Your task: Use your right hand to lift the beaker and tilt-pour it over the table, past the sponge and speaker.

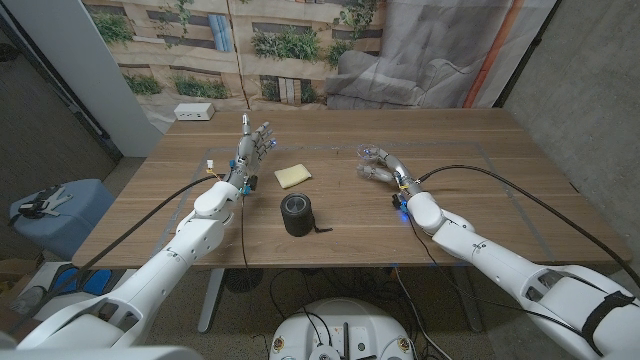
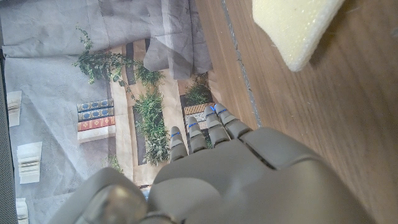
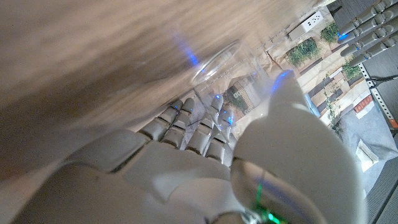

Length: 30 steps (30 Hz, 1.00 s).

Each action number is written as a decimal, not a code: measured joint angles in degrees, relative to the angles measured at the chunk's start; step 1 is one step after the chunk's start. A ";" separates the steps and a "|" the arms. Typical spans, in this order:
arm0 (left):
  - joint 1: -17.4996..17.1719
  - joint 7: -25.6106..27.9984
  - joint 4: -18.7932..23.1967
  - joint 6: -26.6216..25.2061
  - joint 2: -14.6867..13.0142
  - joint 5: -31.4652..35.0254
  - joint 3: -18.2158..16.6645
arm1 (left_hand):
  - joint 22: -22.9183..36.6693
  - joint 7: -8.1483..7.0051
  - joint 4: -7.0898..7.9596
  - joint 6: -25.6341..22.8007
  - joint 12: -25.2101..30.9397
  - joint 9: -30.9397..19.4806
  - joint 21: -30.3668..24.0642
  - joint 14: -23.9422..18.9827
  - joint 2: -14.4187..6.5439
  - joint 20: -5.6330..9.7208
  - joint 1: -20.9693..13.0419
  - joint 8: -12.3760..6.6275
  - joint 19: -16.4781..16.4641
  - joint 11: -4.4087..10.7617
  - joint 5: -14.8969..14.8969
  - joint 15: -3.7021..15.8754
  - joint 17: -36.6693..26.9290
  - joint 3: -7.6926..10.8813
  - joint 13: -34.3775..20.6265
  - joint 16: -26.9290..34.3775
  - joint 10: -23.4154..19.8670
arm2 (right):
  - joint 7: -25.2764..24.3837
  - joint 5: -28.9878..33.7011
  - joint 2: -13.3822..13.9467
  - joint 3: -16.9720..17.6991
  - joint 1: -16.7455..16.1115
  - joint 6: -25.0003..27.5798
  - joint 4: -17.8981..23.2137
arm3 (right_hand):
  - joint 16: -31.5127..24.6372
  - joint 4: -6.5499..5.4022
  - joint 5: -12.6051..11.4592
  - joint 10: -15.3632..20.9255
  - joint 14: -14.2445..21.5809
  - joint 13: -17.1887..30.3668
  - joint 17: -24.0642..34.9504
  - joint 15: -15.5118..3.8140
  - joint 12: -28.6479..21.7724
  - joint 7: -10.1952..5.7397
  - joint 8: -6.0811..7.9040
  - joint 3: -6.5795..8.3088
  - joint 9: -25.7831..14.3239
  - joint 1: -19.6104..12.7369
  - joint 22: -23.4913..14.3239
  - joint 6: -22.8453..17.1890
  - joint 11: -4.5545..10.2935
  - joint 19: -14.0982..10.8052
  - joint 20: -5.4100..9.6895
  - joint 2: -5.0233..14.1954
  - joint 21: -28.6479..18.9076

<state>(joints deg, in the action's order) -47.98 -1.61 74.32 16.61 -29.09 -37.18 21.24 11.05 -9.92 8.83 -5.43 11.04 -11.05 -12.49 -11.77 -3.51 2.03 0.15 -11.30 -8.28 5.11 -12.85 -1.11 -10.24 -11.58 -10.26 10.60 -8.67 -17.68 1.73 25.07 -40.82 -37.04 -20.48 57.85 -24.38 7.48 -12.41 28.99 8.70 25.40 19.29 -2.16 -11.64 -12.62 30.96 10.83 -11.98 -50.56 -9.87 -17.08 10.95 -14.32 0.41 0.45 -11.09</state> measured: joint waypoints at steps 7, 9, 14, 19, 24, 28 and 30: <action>0.00 -0.02 0.01 0.00 -0.02 0.00 0.00 | 0.00 0.00 0.00 0.00 0.00 0.00 0.00 0.00 0.00 0.00 0.00 0.00 0.00 0.00 0.00 0.00 0.00 0.00 0.00 0.00 0.00 | 5.80 -2.90 0.29 0.15 0.97 -1.34 -1.51 | 1.18 -0.20 -0.45 -3.07 -1.87 -0.17 -0.46 -0.02 0.43 -0.07 -1.88 -0.65 0.26 2.71 0.13 2.79 -1.69 0.85 -0.21 -0.53 0.42; 0.00 -0.02 0.01 0.00 -0.03 0.00 0.00 | 0.00 0.00 0.00 0.00 0.00 0.00 0.00 0.00 0.00 0.00 0.00 0.00 0.00 0.00 0.00 0.00 0.00 0.00 0.00 0.00 0.00 | 5.80 -2.90 0.33 0.16 1.15 -1.34 -1.80 | 1.65 -0.20 -0.58 -3.91 -2.37 -0.17 -0.46 0.11 0.43 -0.05 -2.33 -1.00 0.26 2.84 0.16 3.60 -1.86 0.96 -0.13 -0.65 0.45; -0.01 -0.02 0.02 0.00 -0.04 0.00 0.00 | 0.00 0.00 0.00 0.00 0.00 0.00 0.00 0.00 0.00 0.00 0.00 0.00 0.00 0.00 0.00 0.00 0.00 0.00 0.00 0.00 0.00 | 8.41 -3.96 0.46 0.16 1.74 -2.13 -2.85 | 2.23 -0.20 -0.78 -5.35 -3.31 -0.17 -0.51 0.00 0.43 0.16 -3.01 -1.13 0.26 3.44 0.14 4.64 -2.44 1.25 -0.40 -1.25 0.52; -0.02 -0.02 0.05 0.00 -0.03 0.00 0.00 | 0.00 0.00 0.00 0.00 0.00 0.00 0.00 0.00 0.00 0.00 0.00 0.00 0.00 0.00 0.00 0.00 0.00 0.00 0.00 0.00 0.00 | 10.14 -4.68 0.59 0.17 2.08 -2.96 -3.59 | 2.84 -0.20 -1.17 -7.04 -4.51 -0.42 -0.70 0.02 0.64 0.21 -3.94 -1.60 0.26 4.19 0.11 6.17 -2.77 1.97 -0.93 -1.56 0.67; -0.02 -0.02 0.06 0.01 -0.02 0.00 0.00 | 0.00 0.00 0.00 0.00 0.00 0.00 0.00 0.00 0.00 0.00 0.00 0.00 0.00 0.00 0.00 0.00 0.00 0.00 0.00 0.00 0.00 | 11.43 -5.22 0.76 0.24 2.33 -3.82 -4.20 | 3.43 0.11 -1.40 -8.64 -5.17 -0.45 -0.96 0.05 0.84 0.23 -4.91 -1.91 0.26 4.70 0.13 7.81 -3.17 2.46 -1.22 -2.10 0.67; -0.03 -0.02 0.07 0.01 -0.02 0.00 0.00 | 0.00 0.00 0.00 0.00 0.00 0.00 0.00 0.00 0.00 0.00 0.00 0.00 0.00 0.00 0.00 0.00 0.00 0.00 0.00 0.00 0.00 | 12.28 -5.56 0.91 0.30 2.49 -4.44 -4.69 | 4.11 0.44 -2.20 -10.37 -6.19 -0.71 -1.05 0.19 0.84 0.78 -5.70 -2.24 0.25 4.31 0.15 9.36 -3.33 2.89 -1.43 -3.39 0.74; -0.03 -0.02 0.06 0.01 -0.02 0.00 0.00 | 0.00 0.00 0.00 0.00 0.00 0.00 0.00 0.00 0.00 0.00 0.00 0.00 0.00 0.00 0.00 0.00 0.00 0.00 0.00 0.00 0.00 | 12.93 -5.80 0.97 0.31 2.57 -4.91 -4.96 | 4.72 0.60 -2.75 -11.99 -6.89 -0.71 -1.28 0.56 0.87 1.28 -6.42 -2.40 0.23 4.32 0.11 10.64 -3.74 3.69 -1.62 -3.40 0.76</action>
<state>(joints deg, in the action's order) -48.01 -1.63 74.38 16.62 -29.11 -37.18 21.24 11.04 -9.92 8.83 -5.43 11.04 -11.05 -12.49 -11.77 -3.51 2.03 0.15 -11.30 -8.28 5.11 -12.85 -1.11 -10.24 -11.58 -10.26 10.60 -8.67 -4.76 -4.07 26.05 -40.52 -34.47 -25.39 52.89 -19.67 8.08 -15.16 17.00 1.81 24.69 18.01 -1.60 -10.78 -11.34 24.53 8.43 -11.75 -46.23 -9.76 -6.44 7.21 -10.63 -1.21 -2.95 -10.33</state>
